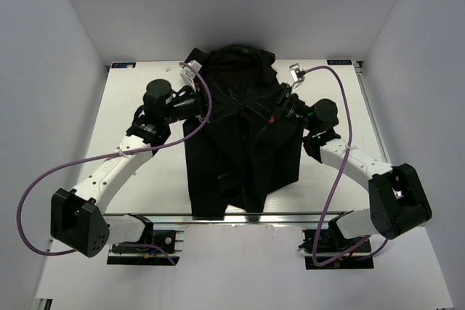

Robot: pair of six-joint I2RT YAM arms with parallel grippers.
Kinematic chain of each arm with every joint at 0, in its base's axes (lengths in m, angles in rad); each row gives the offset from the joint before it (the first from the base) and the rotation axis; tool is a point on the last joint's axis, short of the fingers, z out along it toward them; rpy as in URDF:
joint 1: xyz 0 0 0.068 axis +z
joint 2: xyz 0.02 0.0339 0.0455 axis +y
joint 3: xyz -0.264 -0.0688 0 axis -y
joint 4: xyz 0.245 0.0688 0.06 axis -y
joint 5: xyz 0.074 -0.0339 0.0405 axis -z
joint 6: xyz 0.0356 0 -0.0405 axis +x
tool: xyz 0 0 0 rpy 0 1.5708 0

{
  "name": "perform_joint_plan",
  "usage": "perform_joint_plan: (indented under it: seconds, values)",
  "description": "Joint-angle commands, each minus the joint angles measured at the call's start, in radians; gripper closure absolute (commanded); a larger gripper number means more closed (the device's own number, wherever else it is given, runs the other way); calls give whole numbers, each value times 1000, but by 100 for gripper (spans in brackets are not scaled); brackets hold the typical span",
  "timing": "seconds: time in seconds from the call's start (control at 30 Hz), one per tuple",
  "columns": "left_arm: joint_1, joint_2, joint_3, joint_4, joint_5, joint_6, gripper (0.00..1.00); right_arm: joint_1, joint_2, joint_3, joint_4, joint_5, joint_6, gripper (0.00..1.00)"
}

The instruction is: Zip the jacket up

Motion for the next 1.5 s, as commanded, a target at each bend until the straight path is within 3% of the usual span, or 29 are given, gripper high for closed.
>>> perform_joint_plan:
  seconds: [0.0,0.2,0.4,0.83,1.0,1.2,1.37,1.4,1.47]
  values:
    - [6,-22,-3,28,19,-18,47,0,-35,14,95,-5,10,100]
    - [34,-14,-43,51,32,-75,31,3,-25,-1,90,-15,28,100]
    - [49,6,-130,170,95,-170,29,26,-19,-11,61,-6,11,100]
    - [80,16,-282,519,170,-379,32,63,-36,-31,-88,57,-101,100]
    - [81,55,-273,574,196,-405,43,63,-24,-32,-50,47,-64,100]
    - [81,87,-267,583,204,-428,44,63,-35,-41,-36,45,-56,100]
    - [104,60,-288,491,180,-413,23,63,-47,-35,-43,39,-64,100]
    - [111,44,-314,478,170,-413,14,63,-50,-37,-54,41,-64,100]
    - [123,6,-333,479,147,-408,12,63,-53,-44,-56,42,-64,100]
